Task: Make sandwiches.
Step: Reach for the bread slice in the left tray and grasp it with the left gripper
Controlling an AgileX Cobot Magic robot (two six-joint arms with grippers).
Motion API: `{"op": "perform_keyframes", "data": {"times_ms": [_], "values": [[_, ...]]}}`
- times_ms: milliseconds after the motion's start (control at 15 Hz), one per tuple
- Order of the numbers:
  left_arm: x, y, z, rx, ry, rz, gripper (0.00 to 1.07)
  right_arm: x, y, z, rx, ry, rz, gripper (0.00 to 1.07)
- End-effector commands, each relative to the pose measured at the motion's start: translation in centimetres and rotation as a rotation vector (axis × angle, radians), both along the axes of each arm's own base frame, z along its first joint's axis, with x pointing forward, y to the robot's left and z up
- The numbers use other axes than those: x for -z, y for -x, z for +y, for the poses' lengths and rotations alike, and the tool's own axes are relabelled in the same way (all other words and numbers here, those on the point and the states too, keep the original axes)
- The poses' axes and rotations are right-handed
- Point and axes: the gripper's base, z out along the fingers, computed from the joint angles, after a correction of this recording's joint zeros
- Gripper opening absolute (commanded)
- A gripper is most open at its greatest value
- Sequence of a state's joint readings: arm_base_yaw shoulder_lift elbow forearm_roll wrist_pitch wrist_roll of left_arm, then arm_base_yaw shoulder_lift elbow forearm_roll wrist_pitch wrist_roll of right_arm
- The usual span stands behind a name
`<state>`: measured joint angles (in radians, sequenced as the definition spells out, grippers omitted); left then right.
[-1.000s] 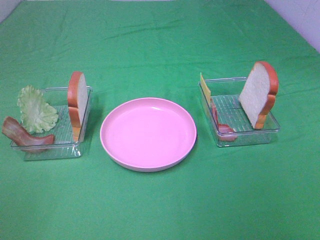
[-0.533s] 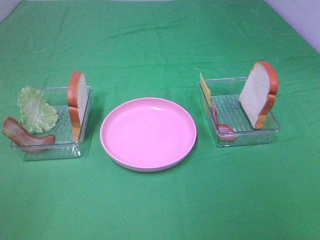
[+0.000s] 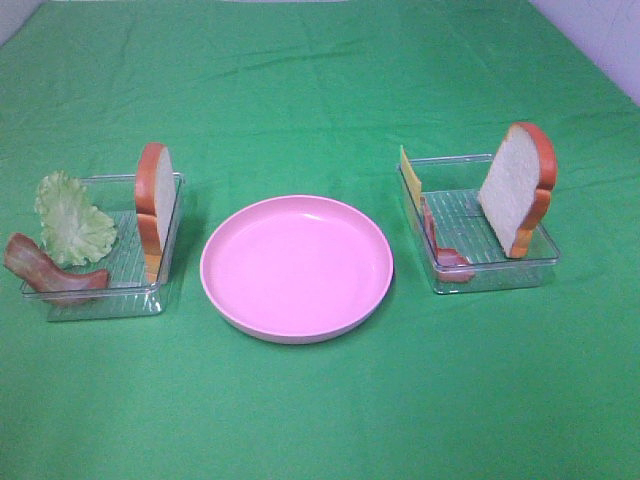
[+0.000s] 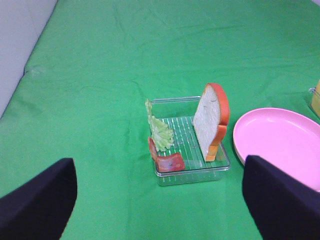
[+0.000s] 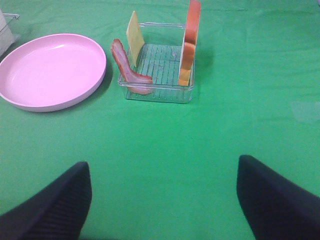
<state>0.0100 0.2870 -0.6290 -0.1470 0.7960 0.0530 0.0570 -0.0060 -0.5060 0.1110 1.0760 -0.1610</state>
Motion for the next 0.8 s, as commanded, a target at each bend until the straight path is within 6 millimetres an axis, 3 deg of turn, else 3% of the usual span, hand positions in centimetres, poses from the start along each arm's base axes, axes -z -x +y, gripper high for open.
{"op": "perform_keyframes", "data": {"times_ms": [67, 333, 533, 667, 800], "values": [[-1.2, -4.1, 0.0, -0.005, 0.019, 0.096, 0.85, 0.0, 0.1, 0.0, -0.003, -0.004, -0.021, 0.76], [-1.7, -11.9, 0.0, 0.003, 0.043, 0.330, 0.85, 0.0, 0.1, 0.0, -0.003, -0.004, -0.021, 0.76], [-0.4, -18.8, -0.3, 0.025, 0.071, 0.569, 0.85, 0.0, 0.1, 0.0, -0.003, -0.004, -0.021, 0.76], [0.9, -24.4, -2.2, 0.105, 0.053, 0.746, 0.85, 0.0, 0.1, 0.0, -0.003, -0.004, -0.021, 0.76], [1.2, -26.8, -4.2, 0.136, 0.058, 0.783, 0.85, 0.0, 0.1, 0.0, -0.003, -0.004, -0.021, 0.76]]}}
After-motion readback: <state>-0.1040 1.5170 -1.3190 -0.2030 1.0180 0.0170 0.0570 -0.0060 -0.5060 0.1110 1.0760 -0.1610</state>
